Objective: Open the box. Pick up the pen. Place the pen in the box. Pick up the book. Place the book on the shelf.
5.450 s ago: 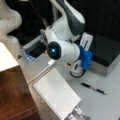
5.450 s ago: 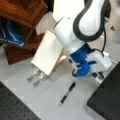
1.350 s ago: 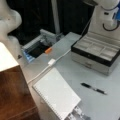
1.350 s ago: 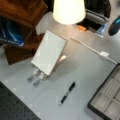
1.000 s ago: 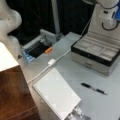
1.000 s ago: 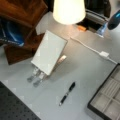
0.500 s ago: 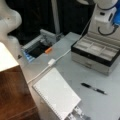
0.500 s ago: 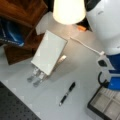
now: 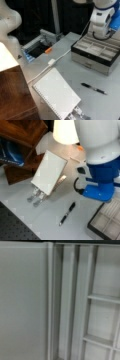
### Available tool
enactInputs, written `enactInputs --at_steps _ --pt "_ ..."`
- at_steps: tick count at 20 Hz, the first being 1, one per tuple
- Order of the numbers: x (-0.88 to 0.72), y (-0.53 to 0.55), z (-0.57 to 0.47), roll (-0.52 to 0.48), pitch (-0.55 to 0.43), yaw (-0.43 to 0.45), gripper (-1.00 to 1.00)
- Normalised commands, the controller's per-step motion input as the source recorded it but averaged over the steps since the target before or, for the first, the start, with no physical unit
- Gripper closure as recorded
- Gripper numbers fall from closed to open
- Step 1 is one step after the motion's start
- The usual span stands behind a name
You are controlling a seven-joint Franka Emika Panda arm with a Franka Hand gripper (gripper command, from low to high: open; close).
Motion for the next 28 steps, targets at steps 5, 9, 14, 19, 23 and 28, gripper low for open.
enactInputs --at_steps 5,9,14,19,23,28 --pt "0.26 -0.4 -0.03 -0.492 0.138 0.176 -1.0" --pt "0.23 -0.53 -0.08 -0.319 0.163 0.133 -1.0" --pt "0.21 -0.49 -0.12 -0.205 0.128 0.133 -1.0" --pt "0.15 -0.31 -0.26 -0.24 0.095 0.149 -1.0" --pt "0.08 -0.1 -0.25 -0.223 0.035 0.176 -1.0" --pt "-0.08 -0.13 -0.24 -0.186 -0.05 0.558 -1.0"
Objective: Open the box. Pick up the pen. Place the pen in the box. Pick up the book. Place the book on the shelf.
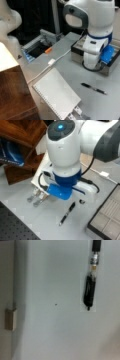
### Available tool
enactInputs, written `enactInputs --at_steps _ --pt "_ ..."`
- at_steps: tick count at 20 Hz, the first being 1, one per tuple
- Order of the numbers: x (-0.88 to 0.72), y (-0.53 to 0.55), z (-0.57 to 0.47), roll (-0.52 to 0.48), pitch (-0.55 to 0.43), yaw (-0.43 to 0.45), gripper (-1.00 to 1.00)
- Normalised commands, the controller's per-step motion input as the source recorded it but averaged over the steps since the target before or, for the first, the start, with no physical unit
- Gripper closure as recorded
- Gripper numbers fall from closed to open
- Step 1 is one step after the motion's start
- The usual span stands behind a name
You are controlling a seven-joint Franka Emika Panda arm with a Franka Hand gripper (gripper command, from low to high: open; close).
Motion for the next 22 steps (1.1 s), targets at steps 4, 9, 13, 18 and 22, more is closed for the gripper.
enactInputs --at_steps 4,9,13,18,22 --pt "-0.13 -0.25 -0.21 -0.126 -0.05 0.729 -1.0" --pt "-0.06 -0.3 -0.21 -0.123 -0.103 0.625 -1.0" --pt "-0.02 -0.16 -0.26 -0.121 -0.166 0.446 -1.0" --pt "-0.03 -0.02 -0.32 -0.103 -0.145 0.311 -1.0" --pt "-0.05 0.05 -0.33 -0.117 -0.139 0.205 -1.0"
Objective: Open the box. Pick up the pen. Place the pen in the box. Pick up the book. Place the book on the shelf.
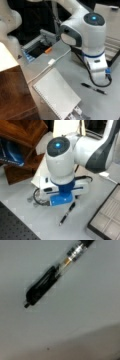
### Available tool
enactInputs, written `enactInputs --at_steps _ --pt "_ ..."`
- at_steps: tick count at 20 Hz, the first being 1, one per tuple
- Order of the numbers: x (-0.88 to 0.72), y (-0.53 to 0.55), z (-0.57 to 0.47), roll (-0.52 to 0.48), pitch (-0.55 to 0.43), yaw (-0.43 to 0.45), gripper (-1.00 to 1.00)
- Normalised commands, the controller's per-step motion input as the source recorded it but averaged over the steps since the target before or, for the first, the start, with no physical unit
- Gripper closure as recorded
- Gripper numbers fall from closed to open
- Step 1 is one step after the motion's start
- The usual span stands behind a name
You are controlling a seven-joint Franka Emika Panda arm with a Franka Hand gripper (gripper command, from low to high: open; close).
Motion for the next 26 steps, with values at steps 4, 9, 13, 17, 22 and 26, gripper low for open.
enactInputs --at_steps 4,9,13,17,22,26 --pt "-0.07 0.07 -0.28 -0.075 -0.122 0.169 -1.0" --pt "-0.11 0.03 -0.29 0.011 -0.129 0.115 -1.0" --pt "-0.12 0.03 -0.29 0.026 -0.118 0.079 -1.0" --pt "-0.1 0.04 -0.26 0.013 -0.175 0.071 -1.0" --pt "-0.11 0.07 -0.2 0.007 -0.172 0.066 -1.0" --pt "-0.11 0.06 -0.12 -0.003 -0.176 0.063 -1.0"
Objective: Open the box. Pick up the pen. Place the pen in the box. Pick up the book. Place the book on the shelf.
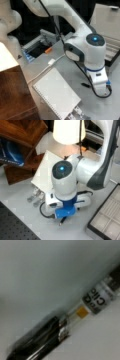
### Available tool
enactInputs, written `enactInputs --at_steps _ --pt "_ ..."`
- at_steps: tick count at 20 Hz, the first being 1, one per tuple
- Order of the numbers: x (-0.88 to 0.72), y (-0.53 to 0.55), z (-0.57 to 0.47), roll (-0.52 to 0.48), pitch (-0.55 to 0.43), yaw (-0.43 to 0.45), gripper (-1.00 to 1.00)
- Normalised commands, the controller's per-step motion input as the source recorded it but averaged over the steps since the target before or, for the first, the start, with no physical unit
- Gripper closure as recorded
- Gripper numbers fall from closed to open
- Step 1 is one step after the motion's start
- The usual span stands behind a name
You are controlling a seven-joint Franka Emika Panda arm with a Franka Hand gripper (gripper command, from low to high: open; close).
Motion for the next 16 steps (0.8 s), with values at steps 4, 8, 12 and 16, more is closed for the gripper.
enactInputs --at_steps 4,8,12,16 --pt "-0.11 0.04 -0.18 -0.013 -0.195 0.054 -1.0" --pt "-0.09 0.01 -0.22 -0.019 -0.187 0.05 -1.0" --pt "-0.09 -0.03 -0.18 -0.029 -0.181 0.057 -1.0" --pt "-0.11 -0.04 -0.12 -0.034 -0.188 0.069 -1.0"
